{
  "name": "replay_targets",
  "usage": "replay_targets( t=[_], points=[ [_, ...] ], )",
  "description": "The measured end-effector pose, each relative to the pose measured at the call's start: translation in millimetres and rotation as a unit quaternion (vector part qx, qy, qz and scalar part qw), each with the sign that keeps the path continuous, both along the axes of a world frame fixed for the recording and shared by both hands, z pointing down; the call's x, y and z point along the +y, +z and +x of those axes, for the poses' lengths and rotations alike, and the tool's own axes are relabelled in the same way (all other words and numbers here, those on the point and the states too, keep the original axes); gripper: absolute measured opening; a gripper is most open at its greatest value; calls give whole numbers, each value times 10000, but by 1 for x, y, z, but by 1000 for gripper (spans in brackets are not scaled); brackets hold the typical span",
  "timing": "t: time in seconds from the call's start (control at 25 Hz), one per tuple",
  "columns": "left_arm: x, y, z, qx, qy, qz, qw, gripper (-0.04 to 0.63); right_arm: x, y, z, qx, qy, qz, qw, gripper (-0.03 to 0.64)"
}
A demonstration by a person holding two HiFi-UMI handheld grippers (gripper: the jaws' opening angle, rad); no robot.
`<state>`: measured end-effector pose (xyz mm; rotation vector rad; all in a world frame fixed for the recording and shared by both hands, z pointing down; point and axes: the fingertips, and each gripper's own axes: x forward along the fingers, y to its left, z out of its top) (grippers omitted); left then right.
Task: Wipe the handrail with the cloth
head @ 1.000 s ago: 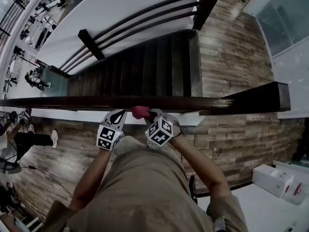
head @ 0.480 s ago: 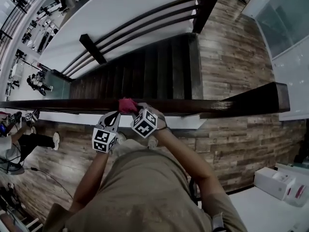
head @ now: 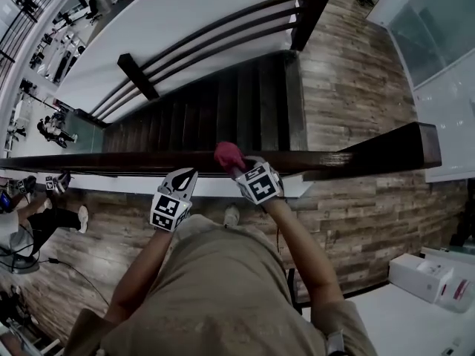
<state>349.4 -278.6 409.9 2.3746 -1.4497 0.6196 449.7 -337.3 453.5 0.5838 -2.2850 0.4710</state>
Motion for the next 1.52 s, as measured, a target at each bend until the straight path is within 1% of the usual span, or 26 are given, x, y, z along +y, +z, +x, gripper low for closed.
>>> replay_targets(
  t=[0.2,0.32,0.48,0.68,0.76,0.84,0.92,1.04,1.16,1.2,1.28,1.32,1.36,1.4,1.44,1.52],
  points=[
    [-2,-3,24,51,230,20,9997,15,-31,-2,73,66,791,-120,9968,83],
    [0,-3,35,81,347,-5,9994,15,-41,-5,111,180,1132,-38,9934,83],
    [5,-4,46,70,472,-35,9989,15,-48,-7,157,189,1537,-37,9879,83],
    [11,-2,53,90,460,-16,9989,15,-58,-7,223,304,2116,28,9769,83],
    [12,-2,54,100,465,-20,9989,15,-67,-7,253,495,2372,166,9701,83],
    [14,-2,54,106,471,-25,9988,15,-78,-8,287,707,2664,286,9608,83],
    [16,-2,54,105,464,-28,9989,15,-88,-10,324,987,2982,404,9485,81],
    [18,-1,53,106,433,-34,9990,15,-105,-17,384,1488,3482,622,9235,81],
    [20,1,52,113,392,-27,9992,15,-117,-18,435,1729,3976,673,8986,81],
    [21,1,51,114,372,-28,9992,15,-119,-19,449,1886,4101,697,8896,81],
    [23,0,47,114,316,-20,9994,15,-119,-21,471,2314,4229,722,8732,81],
    [24,-1,45,113,282,-10,9995,15,-117,-23,475,2452,4230,717,8694,81],
    [25,-2,43,111,246,-2,9996,15,-115,-25,473,2461,4184,741,8711,81],
    [27,-2,40,106,208,0,9997,15,-113,-31,463,2363,4100,816,8772,81],
    [28,-1,36,99,165,-4,9998,15,-109,-38,447,2192,3981,923,8860,81],
    [31,3,27,84,59,-27,9999,15,-97,-50,400,1770,3605,1107,9091,81]
  ],
)
